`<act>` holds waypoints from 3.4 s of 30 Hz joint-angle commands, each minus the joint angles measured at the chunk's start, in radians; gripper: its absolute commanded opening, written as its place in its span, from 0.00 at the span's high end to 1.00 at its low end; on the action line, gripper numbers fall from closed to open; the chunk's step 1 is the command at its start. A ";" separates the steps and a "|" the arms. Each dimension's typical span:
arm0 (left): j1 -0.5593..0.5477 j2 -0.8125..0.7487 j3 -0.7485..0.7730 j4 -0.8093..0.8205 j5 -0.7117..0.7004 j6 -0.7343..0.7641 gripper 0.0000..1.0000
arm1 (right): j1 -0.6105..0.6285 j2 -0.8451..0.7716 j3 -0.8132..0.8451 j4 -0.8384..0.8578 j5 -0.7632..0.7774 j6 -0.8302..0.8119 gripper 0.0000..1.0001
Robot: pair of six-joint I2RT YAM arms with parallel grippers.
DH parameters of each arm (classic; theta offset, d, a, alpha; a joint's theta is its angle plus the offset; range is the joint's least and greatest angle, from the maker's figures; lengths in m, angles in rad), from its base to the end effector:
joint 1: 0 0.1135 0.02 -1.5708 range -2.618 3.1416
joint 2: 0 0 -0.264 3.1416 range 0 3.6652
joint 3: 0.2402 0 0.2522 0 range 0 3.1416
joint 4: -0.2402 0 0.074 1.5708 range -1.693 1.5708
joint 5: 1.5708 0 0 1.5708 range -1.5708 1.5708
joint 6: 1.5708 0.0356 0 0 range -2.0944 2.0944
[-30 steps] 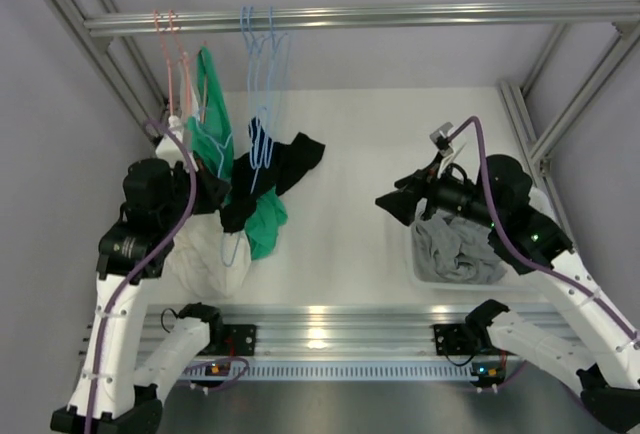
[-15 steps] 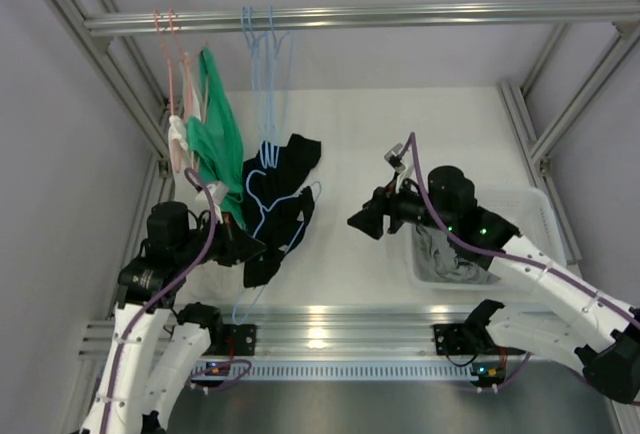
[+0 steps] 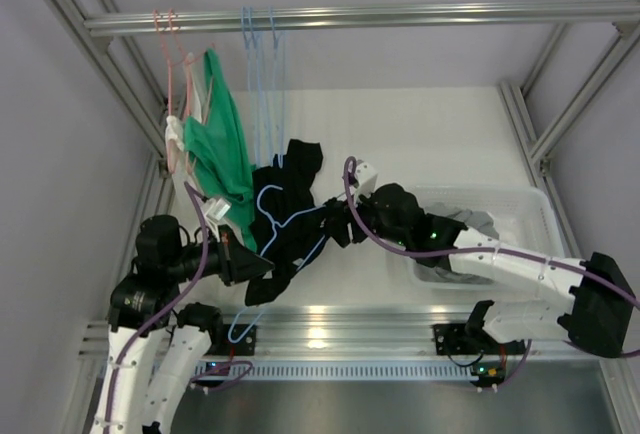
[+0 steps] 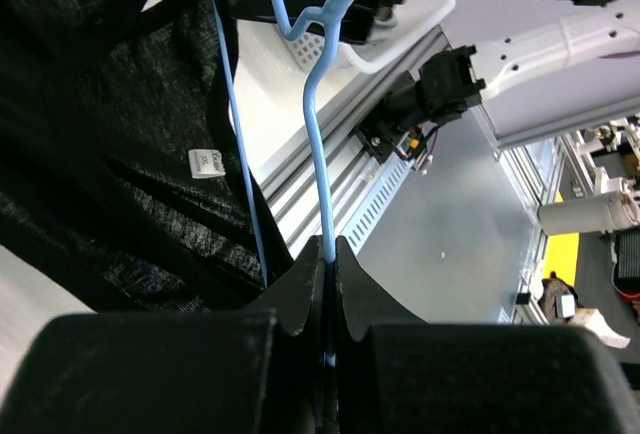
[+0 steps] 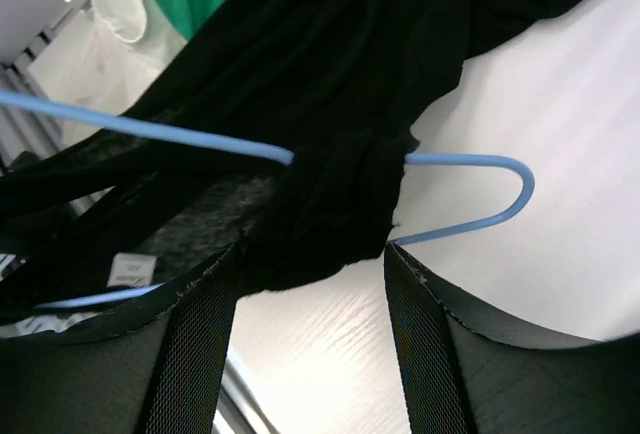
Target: Remove the tank top from the hanger
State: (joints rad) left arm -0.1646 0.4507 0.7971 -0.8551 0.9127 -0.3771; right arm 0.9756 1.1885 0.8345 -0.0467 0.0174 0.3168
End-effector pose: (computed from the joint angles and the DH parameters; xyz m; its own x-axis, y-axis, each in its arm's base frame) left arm 0.0704 -0.0402 0.3215 -0.7346 -0.1063 -0.6701 0.5500 0.4851 -0.6798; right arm 0.1536 0.2257 0.2871 -0.4629 -0.1281 -0.8771 -0.7100 0.6459 0.2804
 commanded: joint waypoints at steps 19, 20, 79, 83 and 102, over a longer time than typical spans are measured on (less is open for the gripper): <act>-0.036 -0.035 0.053 0.019 0.080 -0.014 1.00 | 0.041 -0.056 0.072 0.094 0.228 -0.074 1.00; -0.036 -0.030 0.056 0.021 0.080 -0.014 1.00 | 0.040 -0.062 0.071 0.094 0.225 -0.076 1.00; -0.435 0.491 0.442 1.269 -0.330 0.003 1.00 | 0.032 -0.400 -0.169 -0.082 -0.154 0.149 1.00; -0.489 0.511 0.375 1.430 -0.301 0.070 1.00 | 0.037 -0.369 -0.196 0.045 -0.333 0.185 1.00; -0.671 0.481 0.326 1.012 -0.771 0.173 1.00 | 0.046 -0.411 -0.147 -0.252 0.235 0.157 1.00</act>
State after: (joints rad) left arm -0.8036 1.0355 1.1873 0.2855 0.2749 -0.2237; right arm 1.0119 0.7910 0.6563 -0.2340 0.0845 0.4660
